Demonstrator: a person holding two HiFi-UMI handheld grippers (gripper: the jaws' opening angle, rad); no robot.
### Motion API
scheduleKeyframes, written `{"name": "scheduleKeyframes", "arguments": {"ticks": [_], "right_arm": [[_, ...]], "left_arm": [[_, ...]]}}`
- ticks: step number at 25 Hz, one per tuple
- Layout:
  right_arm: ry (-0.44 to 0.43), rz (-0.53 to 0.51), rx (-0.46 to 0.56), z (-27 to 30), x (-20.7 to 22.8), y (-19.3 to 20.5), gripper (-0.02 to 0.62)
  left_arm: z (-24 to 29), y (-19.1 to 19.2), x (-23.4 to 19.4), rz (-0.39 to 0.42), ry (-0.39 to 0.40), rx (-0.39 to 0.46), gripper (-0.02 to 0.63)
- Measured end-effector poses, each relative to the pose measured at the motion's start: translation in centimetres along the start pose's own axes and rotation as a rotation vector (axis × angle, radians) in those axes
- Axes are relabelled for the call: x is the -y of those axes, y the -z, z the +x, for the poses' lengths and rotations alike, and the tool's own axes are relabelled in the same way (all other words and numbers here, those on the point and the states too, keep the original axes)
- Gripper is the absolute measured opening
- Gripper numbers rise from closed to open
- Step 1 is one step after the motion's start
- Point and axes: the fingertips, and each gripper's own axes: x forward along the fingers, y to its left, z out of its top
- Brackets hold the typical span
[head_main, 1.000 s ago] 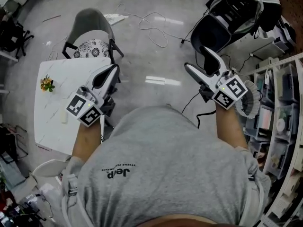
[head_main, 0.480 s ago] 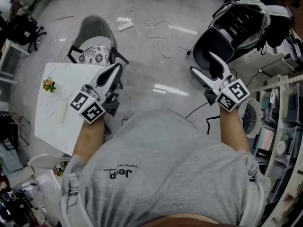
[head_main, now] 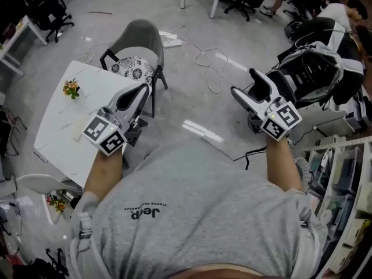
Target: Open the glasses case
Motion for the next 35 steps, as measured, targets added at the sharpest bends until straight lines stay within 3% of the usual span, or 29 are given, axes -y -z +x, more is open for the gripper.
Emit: {"name": "scheduleKeyframes", "arguments": {"ticks": [8,14,18,26,29,35], "right_arm": [[-0.339,-0.057,-0.071,18.1,-9.3,1.0,0.365],[-0.645,-0.106,-0.151,30.9,-20.9,4.5,0.365],[-0.806,-0.142,-0.207,37.6,-29.2,8.5,0.365],[-1.097,-0.334,-0.4,46.0,-43.7,20.3,0.365],[-1.178,-0.462,-0.487,48.1,-47.3,25.9,0.366],[-1.312,-0.715,-0.565,51.0,-52.6,35.3,0.367]], "left_arm": [[-13.7,-1.5,-8.4,0.072,-0.302,0.074,0.049],[-26.1,0.1,-12.9,0.047,-0.58,0.116,0.049],[-33.5,2.0,-15.3,0.019,-0.711,0.117,0.049],[-44.1,7.2,-18.8,-0.085,-0.866,0.086,0.049],[-46.6,8.9,-20.1,-0.113,-0.884,0.077,0.049],[-50.2,11.4,-23.3,-0.148,-0.918,0.057,0.049]]}}
